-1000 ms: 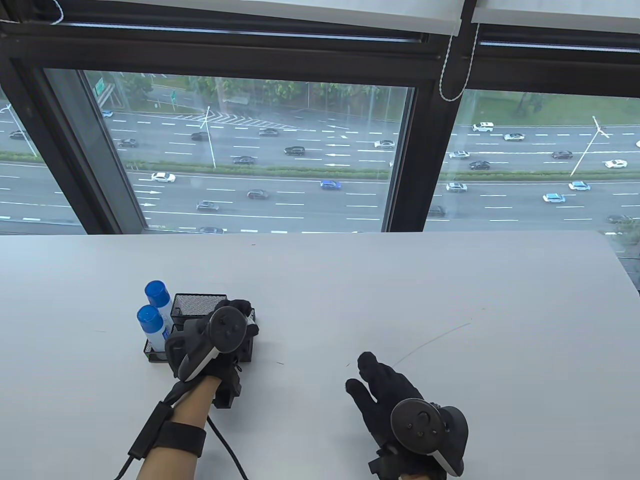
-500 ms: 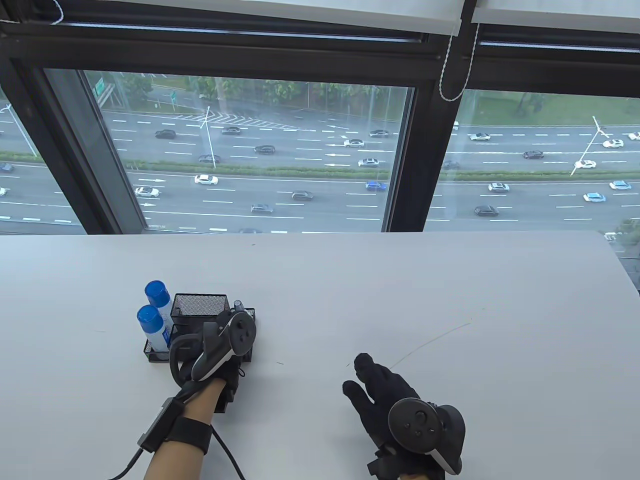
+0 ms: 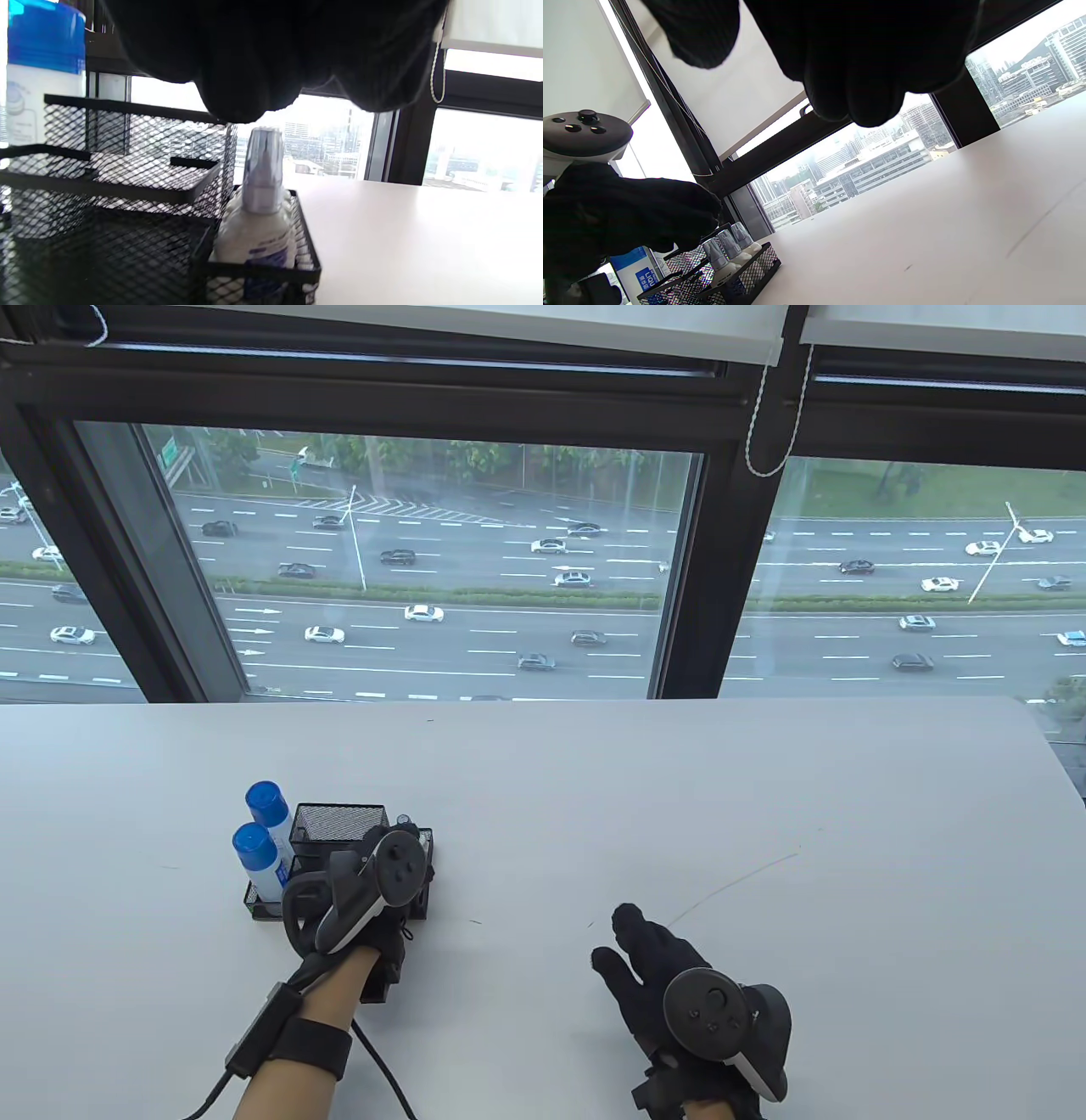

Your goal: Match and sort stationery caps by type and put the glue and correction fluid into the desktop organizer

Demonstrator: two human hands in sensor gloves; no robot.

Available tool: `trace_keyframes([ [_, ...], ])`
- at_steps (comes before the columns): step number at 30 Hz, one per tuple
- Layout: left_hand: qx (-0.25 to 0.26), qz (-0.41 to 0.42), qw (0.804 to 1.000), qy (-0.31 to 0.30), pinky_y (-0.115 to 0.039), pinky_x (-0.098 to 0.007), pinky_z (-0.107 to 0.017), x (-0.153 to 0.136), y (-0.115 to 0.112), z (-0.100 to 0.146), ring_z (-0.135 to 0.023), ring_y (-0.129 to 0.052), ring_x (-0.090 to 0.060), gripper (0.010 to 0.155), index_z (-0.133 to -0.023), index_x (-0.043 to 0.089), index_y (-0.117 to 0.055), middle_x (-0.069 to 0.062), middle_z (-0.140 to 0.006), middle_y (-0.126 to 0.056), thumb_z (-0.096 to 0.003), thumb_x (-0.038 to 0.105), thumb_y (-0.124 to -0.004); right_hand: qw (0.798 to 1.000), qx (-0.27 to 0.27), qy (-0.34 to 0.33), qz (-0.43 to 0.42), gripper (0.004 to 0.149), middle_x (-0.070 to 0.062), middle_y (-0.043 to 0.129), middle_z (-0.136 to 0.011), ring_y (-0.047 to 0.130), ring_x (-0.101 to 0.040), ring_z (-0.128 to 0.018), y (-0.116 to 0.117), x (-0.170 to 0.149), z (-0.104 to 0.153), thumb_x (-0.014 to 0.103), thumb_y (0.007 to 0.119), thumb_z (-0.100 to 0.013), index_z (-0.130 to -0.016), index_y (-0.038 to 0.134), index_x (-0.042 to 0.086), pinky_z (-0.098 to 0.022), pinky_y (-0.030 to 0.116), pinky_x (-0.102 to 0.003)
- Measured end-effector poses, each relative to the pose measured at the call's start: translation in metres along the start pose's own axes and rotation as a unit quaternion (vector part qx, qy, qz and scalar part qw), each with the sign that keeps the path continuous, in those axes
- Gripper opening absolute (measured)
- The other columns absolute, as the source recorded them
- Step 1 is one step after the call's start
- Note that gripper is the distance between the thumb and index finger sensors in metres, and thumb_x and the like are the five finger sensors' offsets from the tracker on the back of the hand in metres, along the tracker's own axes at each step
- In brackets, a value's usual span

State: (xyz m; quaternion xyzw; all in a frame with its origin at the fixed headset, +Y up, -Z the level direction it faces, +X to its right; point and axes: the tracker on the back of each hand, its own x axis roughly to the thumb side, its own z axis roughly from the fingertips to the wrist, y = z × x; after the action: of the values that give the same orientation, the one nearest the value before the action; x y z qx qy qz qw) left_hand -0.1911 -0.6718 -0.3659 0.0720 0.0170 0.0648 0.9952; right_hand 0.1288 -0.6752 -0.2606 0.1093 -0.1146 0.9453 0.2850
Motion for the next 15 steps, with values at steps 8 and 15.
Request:
trace_keyframes([
  [8,0.062,0.082,0.99,-0.1,-0.079,-0.048,-0.064,0.031,0.069,0.03,-0.082,-0.099,-0.022,0.056,-0.103,0.031,-0.07,-0.001,-0.101,-0.086,-0.0551,0.06,-0.073,1.0,0.002,-0.003,0.012,0.06,-0.013,0.082,-0.097,0.088,-0.035,-0.082,0.001,0.003,0.0,0.049,0.073,-0.054,-0.105,0.068,0.016,-0.064,0.071,-0.054],
  [15,0.075,0.139,0.972,-0.174,-0.078,-0.05,-0.065,0.049,0.099,0.07,-0.085,-0.098,-0.024,0.06,-0.106,0.03,-0.068,-0.002,-0.104,-0.084,-0.0555,0.061,-0.071,1.0,-0.013,-0.005,0.011,0.062,-0.014,0.08,-0.099,0.086,-0.036,-0.084,0.001,0.003,0.003,0.049,0.073,-0.054,-0.106,0.066,0.016,-0.066,0.069,-0.055],
])
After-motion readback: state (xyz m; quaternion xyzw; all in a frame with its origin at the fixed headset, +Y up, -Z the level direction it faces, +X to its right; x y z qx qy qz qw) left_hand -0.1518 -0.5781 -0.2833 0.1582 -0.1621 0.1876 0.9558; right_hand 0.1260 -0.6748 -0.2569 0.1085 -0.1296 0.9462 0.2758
